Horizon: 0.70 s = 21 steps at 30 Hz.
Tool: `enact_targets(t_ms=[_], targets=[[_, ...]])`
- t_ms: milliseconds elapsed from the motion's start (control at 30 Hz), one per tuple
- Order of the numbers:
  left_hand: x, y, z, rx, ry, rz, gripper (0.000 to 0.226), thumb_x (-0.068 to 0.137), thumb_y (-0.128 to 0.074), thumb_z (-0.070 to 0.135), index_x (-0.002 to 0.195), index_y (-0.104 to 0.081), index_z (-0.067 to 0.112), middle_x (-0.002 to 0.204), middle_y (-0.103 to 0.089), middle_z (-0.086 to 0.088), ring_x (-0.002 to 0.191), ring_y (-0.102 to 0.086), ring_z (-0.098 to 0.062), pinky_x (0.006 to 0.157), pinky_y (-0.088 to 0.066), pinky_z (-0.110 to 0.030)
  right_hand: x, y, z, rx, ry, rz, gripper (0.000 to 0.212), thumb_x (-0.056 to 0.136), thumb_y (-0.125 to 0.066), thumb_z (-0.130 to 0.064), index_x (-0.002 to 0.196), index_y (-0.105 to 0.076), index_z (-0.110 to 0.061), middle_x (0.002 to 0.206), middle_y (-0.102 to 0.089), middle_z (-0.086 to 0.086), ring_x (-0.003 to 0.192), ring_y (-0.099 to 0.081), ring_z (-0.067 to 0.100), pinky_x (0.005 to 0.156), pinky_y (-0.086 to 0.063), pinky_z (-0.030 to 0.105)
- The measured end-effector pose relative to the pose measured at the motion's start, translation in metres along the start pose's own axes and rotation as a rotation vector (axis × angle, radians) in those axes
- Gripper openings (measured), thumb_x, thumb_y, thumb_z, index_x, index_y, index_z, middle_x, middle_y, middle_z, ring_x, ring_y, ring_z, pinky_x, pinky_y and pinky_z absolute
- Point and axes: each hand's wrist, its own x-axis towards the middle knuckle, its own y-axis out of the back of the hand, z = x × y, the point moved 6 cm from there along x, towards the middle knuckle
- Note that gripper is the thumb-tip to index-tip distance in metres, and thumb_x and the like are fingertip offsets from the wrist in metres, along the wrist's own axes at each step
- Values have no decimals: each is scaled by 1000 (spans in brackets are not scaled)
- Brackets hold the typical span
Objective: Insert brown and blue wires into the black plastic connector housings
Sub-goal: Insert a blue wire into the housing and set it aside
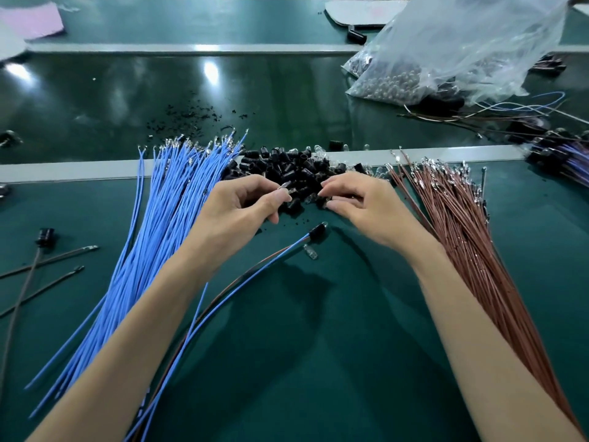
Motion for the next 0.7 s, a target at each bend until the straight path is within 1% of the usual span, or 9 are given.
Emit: enact_targets(t_ms=[67, 133, 200, 267, 333, 400, 467, 567, 700], targets=[[1, 0, -6, 32, 18, -12, 17, 91, -63, 22, 76, -70, 23, 56, -59, 8, 61, -42, -18, 61, -33, -34, -11, 3, -9, -128, 79, 75, 11, 84, -71, -10, 95, -71, -11, 96, -63, 3, 78, -57, 2, 69, -44, 11], [2, -6, -15, 66, 47, -37, 14, 91, -63, 22, 79, -70, 19, 56, -59, 9, 60, -43, -16, 62, -34, -31, -20, -9, -15, -184, 71, 21, 19, 77, -78, -30, 87, -70, -16, 87, -60, 0, 70, -54, 3, 68, -42, 12], [2, -12, -22, 110, 62, -63, 14, 91, -63, 20, 79, -69, 16, 54, -59, 10, 52, -42, -6, 55, -34, -21, -28, -32, -12, -281, -35, -80, 32, 72, -78, -45, 86, -65, -18, 88, -56, -2, 76, -56, 13, 74, -50, 29], [1, -17, -25, 139, 64, -90, 14, 91, -63, 21, 78, -69, 17, 54, -59, 10, 46, -39, 0, 48, -31, -12, -34, -49, -11, -365, -90, -84, 29, 76, -76, -40, 89, -63, -18, 90, -50, -2, 79, -56, 22, 76, -50, 40], [1, -19, -29, 149, 69, -96, 15, 91, -63, 22, 77, -68, 20, 54, -59, 10, 48, -42, 0, 48, -31, -10, -35, -52, -12, -357, -79, -26, 18, 82, -73, -29, 91, -64, -16, 91, -48, -2, 80, -57, 25, 76, -50, 42], [0, -18, -31, 139, 77, -84, 15, 91, -63, 21, 76, -68, 21, 54, -59, 10, 50, -43, 1, 50, -33, -10, -32, -48, -11, -373, -55, -24, 12, 86, -69, -27, 90, -63, -17, 91, -52, -2, 81, -57, 24, 76, -49, 39], [1, -17, -31, 122, 88, -71, 15, 91, -64, 21, 77, -68, 20, 54, -59, 10, 51, -44, 0, 53, -34, -13, -26, -37, -12, -219, -43, 16, 7, 89, -65, -23, 86, -62, -18, 82, -58, -4, 75, -60, 17, 71, -47, 32], [1, -16, -30, 58, 115, -61, 13, 90, -64, 19, 79, -69, 15, 55, -58, 7, 58, -46, -8, 58, -34, -23, -10, -15, -19, 224, -32, 118, 10, 91, -62, -9, 88, -65, -18, 71, -64, -6, 60, -60, 4, 62, -47, 18], [-1, -16, -25, -12, 118, -55, 14, 91, -62, 18, 81, -70, 13, 55, -55, 6, 54, -41, -8, 49, -29, -15, 11, -11, -30, 602, 24, 104, 17, 90, -61, -3, 92, -71, -16, 80, -72, -2, 73, -65, 5, 71, -51, 16]])
